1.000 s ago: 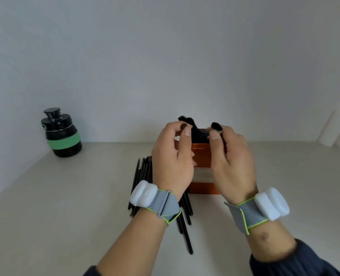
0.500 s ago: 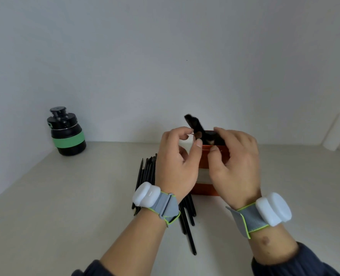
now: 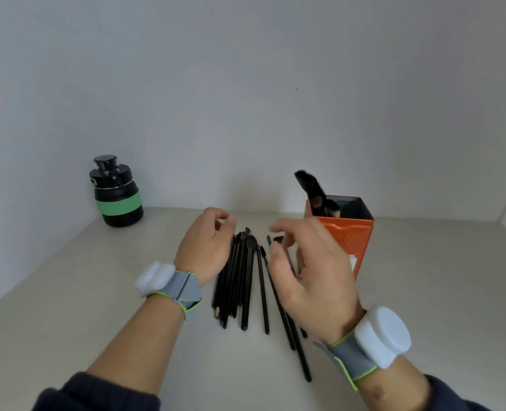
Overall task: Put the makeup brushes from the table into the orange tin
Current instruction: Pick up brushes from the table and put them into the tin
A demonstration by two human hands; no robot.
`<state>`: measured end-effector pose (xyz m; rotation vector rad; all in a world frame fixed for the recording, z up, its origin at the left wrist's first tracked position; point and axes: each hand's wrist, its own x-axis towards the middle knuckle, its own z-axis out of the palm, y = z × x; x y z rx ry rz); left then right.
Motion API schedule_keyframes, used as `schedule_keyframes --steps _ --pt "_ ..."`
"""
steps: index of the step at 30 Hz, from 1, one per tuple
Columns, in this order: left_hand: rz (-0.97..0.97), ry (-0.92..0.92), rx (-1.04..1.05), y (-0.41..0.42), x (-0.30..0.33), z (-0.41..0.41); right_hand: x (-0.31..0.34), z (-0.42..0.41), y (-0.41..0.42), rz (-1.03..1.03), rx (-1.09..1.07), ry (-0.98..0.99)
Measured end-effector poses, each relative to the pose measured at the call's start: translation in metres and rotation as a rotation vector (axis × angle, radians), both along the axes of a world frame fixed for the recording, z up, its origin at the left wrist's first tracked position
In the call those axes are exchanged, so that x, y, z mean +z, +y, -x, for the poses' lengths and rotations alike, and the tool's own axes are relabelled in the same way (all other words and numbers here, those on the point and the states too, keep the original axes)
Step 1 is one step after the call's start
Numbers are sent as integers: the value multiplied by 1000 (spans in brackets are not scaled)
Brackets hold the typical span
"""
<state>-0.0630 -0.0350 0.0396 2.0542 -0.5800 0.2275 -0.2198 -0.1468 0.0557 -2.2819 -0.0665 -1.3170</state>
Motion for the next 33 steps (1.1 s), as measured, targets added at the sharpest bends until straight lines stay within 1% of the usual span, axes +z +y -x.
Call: schedule_keyframes --steps 2,4,6,8,10,14,19,23,26,29,31,33 --pt "-176 56 22 9 -4 -7 -7 -6 5 73 -19 201" --pt "-294 114 20 15 -8 -11 -15 -13 9 130 -70 404" --pt "-393 149 15 18 -11 -13 -21 -19 11 164 -132 507" --pt "-478 170 12 19 -13 -14 -24 -26 15 202 -186 553" --pt "-512 184 14 20 -14 -14 -27 -33 19 231 -221 618" --pt "-519 171 15 20 -14 -12 -28 -41 26 246 -228 772" --pt "-526 160 31 19 -15 -13 -19 -42 26 140 -238 908" --pt "-557 138 63 20 -13 -12 -16 -42 27 67 -263 941" --pt "-597 114 104 21 -9 -11 -14 -39 25 1 -265 909" --pt "-622 104 137 24 -5 -11 -11 -35 23 -34 -280 774" --pt "-607 100 139 26 -5 -11 -11 -32 19 -54 -280 668" --pt "-567 59 125 26 -5 -11 -11 -29 14 -84 -237 552"
